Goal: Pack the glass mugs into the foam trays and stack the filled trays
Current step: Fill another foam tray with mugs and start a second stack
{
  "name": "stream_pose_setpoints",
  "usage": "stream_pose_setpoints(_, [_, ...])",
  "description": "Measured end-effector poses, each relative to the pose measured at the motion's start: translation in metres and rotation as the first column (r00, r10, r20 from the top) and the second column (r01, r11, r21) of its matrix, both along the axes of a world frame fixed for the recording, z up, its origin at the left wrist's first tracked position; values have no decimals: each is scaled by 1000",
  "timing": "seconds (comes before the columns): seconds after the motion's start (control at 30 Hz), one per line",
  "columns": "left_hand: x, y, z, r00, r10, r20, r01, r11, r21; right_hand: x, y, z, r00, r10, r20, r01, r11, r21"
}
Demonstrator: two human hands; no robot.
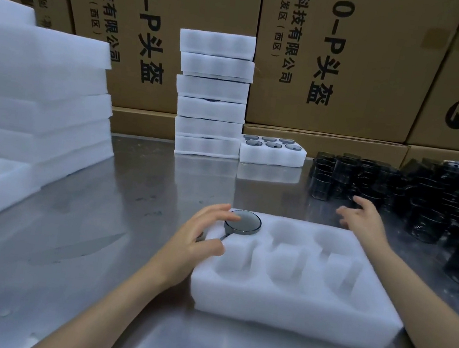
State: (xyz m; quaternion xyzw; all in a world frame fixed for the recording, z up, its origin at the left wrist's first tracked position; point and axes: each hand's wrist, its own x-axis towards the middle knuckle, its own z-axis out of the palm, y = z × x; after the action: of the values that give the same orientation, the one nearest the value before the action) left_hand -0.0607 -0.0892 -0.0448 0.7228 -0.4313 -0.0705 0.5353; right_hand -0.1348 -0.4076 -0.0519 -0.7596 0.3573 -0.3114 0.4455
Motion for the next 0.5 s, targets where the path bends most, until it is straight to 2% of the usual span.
stream_pose_setpoints(0.13, [0, 0, 0, 1000, -10, 0, 10, 1000, -10, 15, -4, -2, 998, -20, 55, 29, 983, -181])
stream_pose_setpoints(0.23, [0, 0, 1, 1000, -29, -10, 29, 999, -16, 26, -4, 0, 995, -96, 21, 97, 941, -325])
stream_pose_setpoints(0.4, [0, 0, 1, 999, -33, -24, 33, 999, -17, 42, -10, 5, 979, -172, -108, 104, 881, -461])
stream_pose_setpoints(0.5, [0, 0, 0, 999, -35, -15, 34, 999, -21, 50, -18, 5, 962, -242, -131, 134, 829, -543])
